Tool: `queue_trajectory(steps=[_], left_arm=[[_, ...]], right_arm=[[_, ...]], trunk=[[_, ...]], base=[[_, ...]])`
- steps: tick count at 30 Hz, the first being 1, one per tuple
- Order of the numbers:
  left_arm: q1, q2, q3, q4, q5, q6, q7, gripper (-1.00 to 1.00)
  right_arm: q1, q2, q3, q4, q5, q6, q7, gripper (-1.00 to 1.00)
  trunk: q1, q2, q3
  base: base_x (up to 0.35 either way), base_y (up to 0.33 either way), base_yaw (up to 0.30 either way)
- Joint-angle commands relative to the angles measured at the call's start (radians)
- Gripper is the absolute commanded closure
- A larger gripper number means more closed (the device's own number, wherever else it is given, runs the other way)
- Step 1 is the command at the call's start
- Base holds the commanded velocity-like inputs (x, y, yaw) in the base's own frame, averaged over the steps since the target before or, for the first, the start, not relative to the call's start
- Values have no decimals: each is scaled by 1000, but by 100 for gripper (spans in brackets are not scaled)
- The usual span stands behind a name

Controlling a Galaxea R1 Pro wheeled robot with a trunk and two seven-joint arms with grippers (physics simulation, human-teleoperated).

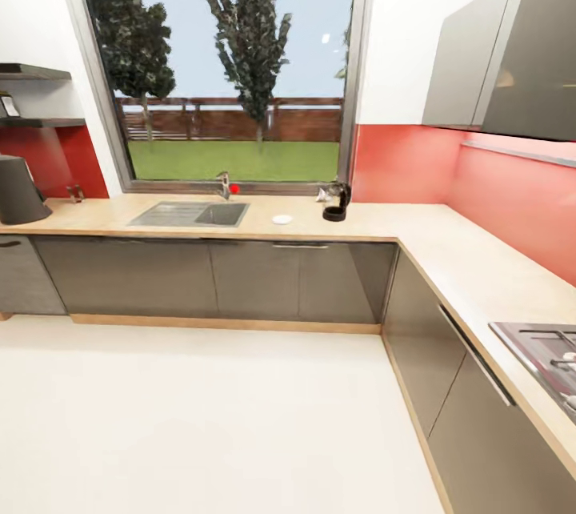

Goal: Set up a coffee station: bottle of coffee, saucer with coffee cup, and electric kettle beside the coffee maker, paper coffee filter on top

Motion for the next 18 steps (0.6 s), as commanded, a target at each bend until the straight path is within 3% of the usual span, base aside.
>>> queue_trajectory(steps=[1, 18], left_arm=[[0, 0, 0, -1, 4, -1, 0, -100], [1, -1, 0, -1, 4, -1, 0, -100]], right_arm=[[0, 0, 0, 0, 0, -2, 0, -100], [0, -1, 1, 0, 1, -4, 0, -100]], trunk=[[1, -2, -2], [1, -2, -2]], base=[[337, 0, 0], [337, 40, 0]])
